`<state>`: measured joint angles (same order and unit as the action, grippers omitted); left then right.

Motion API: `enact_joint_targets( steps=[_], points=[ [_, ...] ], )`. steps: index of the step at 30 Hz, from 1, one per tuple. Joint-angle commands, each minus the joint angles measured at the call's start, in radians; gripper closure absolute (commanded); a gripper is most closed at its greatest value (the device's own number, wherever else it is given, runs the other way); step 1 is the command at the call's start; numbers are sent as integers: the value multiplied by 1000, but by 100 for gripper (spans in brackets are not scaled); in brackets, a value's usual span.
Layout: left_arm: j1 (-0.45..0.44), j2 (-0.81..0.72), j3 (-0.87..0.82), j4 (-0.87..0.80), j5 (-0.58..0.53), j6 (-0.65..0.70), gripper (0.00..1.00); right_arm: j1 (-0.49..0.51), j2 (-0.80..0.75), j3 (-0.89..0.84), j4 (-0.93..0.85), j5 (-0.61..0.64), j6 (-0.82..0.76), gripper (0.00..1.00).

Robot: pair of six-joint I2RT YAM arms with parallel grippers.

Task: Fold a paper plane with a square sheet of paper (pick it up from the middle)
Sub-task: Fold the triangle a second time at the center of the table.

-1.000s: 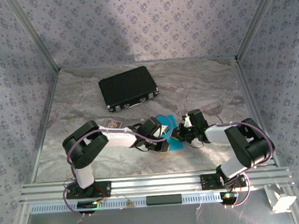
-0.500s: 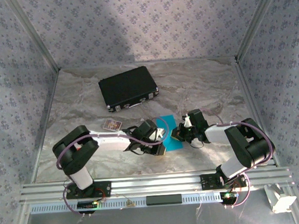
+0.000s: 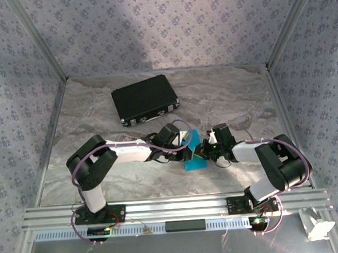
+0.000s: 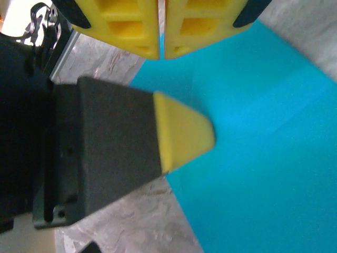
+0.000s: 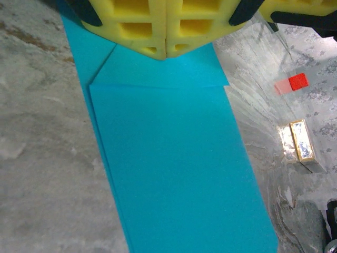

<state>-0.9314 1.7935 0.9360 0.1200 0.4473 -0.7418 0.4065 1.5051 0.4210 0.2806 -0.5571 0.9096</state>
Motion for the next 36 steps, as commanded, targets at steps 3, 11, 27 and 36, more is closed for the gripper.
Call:
enact_joint_targets(
  steps=[3, 11, 27, 36],
  points=[
    [0, 48, 41, -74, -13, 27, 91, 0, 8, -32, -68, 68, 12, 100],
    [-4, 112, -18, -77, 0, 39, 94, 1, -16, -42, -31, 71, 37, 100],
    [-3, 92, -43, -85, -33, 59, 98, 40, -159, -10, -142, -3, -32, 100],
    [-3, 93, -42, -86, -32, 59, 99, 72, -54, -4, -81, -23, -20, 100]
  ],
)
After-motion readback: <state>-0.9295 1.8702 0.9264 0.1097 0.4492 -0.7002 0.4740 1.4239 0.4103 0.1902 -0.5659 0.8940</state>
